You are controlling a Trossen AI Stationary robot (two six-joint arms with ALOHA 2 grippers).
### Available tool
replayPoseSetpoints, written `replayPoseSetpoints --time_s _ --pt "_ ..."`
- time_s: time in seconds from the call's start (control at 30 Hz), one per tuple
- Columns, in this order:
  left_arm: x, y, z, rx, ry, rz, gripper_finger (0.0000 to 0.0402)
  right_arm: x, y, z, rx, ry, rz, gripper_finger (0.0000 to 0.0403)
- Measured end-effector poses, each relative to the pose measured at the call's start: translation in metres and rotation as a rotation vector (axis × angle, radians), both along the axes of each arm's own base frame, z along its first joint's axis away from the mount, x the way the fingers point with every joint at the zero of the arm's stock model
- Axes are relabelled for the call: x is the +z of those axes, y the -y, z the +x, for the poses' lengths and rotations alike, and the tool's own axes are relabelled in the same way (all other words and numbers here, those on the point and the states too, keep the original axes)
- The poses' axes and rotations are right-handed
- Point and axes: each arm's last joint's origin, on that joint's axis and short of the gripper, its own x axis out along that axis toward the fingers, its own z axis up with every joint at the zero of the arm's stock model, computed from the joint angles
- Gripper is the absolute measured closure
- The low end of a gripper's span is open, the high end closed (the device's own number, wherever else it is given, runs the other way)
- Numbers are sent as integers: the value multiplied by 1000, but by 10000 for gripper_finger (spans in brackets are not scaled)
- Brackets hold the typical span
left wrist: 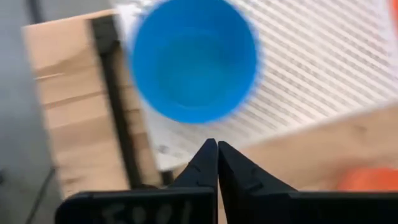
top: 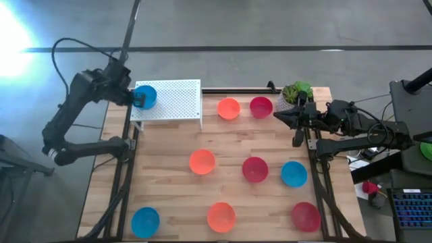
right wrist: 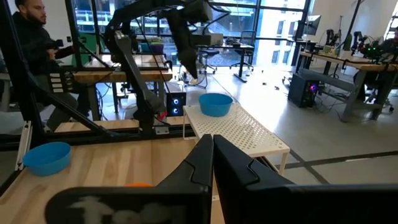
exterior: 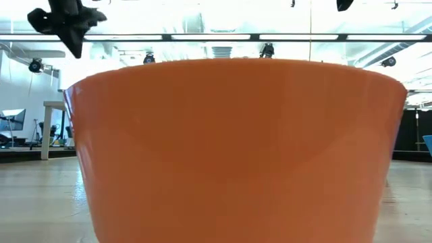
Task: Pick & Place Mini bowls
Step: Put the top right blue bowl on the shelf
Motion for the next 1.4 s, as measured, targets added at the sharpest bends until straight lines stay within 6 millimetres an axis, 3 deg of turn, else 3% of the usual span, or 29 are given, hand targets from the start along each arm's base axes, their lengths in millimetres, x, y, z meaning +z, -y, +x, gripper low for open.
replayPoseSetpoints --time_s 0.27,0.57,1.4 --pt "-17 13 29 -123 3 -85 401 0 0 0 -1 0 0 394" --pt "-49 0 50 -46 -116 -140 401 0 0 0 -2 1 0 394" --pt "-63 -20 65 95 -293 -19 401 0 0 0 -3 0 -1 394"
